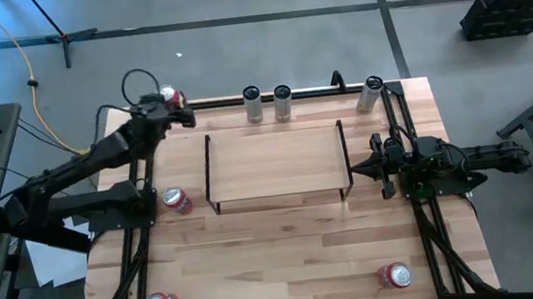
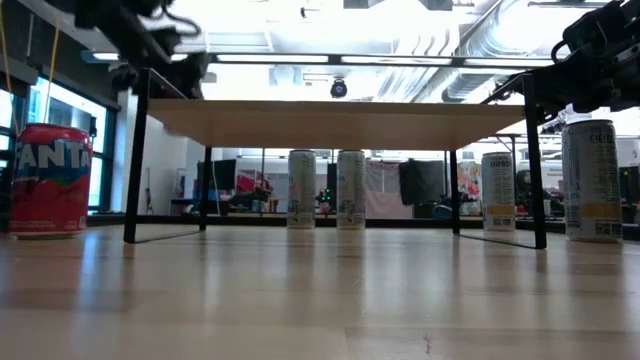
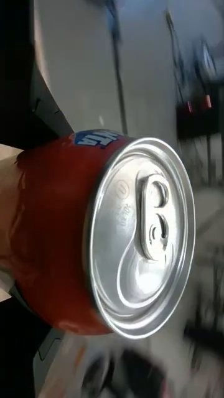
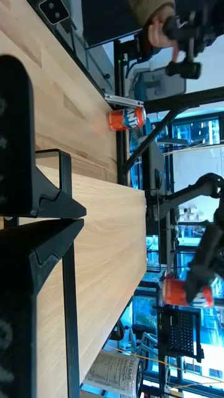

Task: Place canned beverage on shelf
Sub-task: Put the red soda can on the shelf

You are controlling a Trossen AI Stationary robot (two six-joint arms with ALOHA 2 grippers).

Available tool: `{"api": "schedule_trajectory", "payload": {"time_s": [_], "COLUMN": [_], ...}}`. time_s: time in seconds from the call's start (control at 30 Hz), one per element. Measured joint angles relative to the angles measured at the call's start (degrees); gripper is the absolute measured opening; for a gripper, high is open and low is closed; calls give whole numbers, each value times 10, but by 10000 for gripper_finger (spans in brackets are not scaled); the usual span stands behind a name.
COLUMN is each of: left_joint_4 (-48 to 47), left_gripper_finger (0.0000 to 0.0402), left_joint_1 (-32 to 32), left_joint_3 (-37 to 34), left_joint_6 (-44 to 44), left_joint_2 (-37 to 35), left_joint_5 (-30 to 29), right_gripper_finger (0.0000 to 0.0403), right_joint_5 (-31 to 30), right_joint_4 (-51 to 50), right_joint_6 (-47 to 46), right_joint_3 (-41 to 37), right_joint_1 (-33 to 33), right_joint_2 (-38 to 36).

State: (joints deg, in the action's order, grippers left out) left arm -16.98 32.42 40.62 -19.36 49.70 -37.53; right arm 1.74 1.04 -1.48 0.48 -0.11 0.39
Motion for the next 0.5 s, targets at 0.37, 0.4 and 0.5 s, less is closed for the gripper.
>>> {"api": "schedule_trajectory", "payload": {"time_s": [0.37, 0.4, 0.5], "left_joint_4": [-10, -11, -13], "left_gripper_finger": [285, 285, 285], "left_joint_1": [-6, -6, -6], "left_joint_3": [104, 109, 121], "left_joint_6": [209, 222, 271], "left_joint_2": [3, 11, 30], "left_joint_5": [267, 296, 399], "right_gripper_finger": [0, 0, 0], "right_joint_5": [0, 0, 0], "right_joint_4": [0, 0, 0], "right_joint_6": [0, 0, 0], "right_joint_3": [0, 0, 0], "right_joint_1": [0, 0, 0], "right_joint_2": [0, 0, 0]}}
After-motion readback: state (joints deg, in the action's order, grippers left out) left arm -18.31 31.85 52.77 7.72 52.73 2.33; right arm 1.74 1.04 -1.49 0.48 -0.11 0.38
